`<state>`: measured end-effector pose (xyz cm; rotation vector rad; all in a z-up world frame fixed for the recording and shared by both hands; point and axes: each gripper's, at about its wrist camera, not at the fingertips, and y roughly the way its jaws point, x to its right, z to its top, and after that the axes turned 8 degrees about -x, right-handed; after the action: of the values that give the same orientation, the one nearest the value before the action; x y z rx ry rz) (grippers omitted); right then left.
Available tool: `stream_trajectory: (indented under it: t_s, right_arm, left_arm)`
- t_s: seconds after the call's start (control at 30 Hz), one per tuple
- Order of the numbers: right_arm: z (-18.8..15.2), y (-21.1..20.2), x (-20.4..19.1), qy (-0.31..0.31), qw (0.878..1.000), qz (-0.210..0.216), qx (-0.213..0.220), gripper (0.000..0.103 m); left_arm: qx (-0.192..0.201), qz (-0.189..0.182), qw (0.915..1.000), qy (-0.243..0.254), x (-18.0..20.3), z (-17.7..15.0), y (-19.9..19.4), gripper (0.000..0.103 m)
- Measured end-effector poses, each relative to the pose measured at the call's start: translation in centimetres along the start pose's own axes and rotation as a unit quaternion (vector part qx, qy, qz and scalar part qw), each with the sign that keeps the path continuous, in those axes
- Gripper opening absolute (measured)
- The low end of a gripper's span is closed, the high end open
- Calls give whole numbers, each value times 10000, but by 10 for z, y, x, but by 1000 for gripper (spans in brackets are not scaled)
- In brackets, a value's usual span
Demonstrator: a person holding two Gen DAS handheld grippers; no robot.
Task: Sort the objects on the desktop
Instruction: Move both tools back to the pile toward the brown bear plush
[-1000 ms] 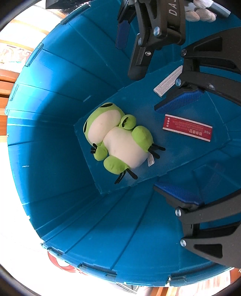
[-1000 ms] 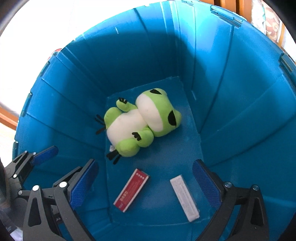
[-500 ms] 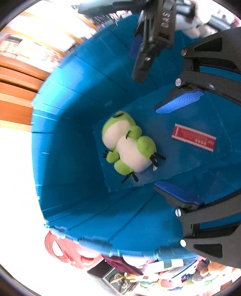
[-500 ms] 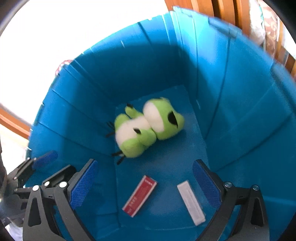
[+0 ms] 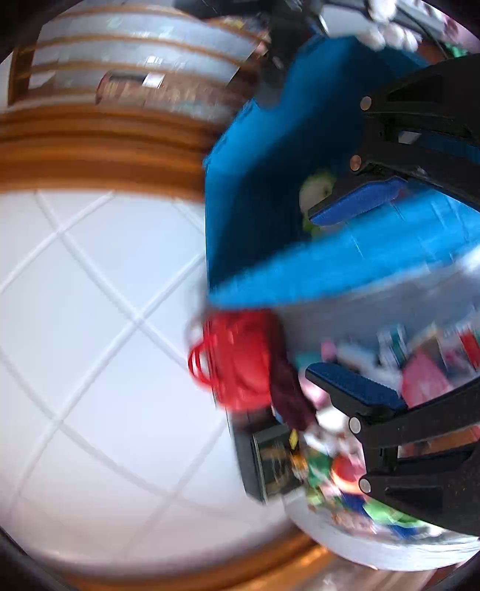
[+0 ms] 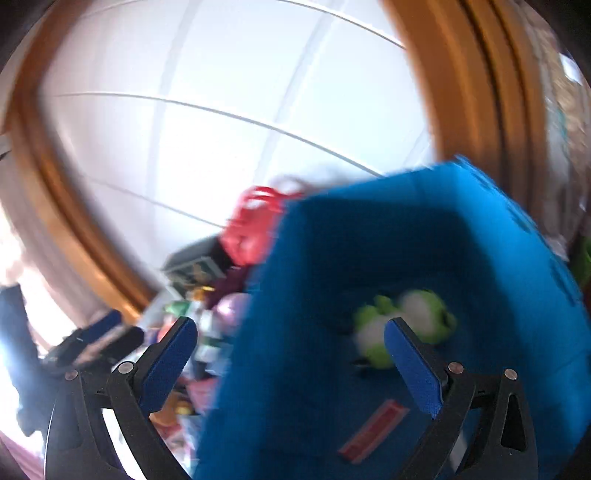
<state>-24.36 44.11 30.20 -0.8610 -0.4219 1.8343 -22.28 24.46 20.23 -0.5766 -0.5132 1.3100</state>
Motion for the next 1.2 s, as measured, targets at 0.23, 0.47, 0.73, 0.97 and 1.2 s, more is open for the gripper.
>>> stream_trajectory:
  t_s: [0.23, 0.47, 0.73, 0.97, 1.2]
  right_arm:
    - [-27, 37, -106, -704, 9957, 603, 31, 103]
    - [-70, 90, -182, -1323, 9879, 807, -43, 103]
    - [-132, 181, -233, -1860, 9744, 1082, -660, 103]
    - [-173, 246, -245, -2033, 9653, 884, -1380, 103]
    - [-194, 288, -244, -2122, 9581, 592, -1830, 103]
  left_arm:
    - [109, 1682, 9844, -510, -120, -77, -28, 77]
    - [-14, 2394, 9587, -1535, -217, -156, -42, 77]
    - [-662, 2529, 9331, -2470, -263, -238, -10, 77]
    - [-1138, 2355, 9271, -2683, -261, -269, 41, 77]
    - [-1538, 2141, 9224, -2823, -265, -285, 76, 77]
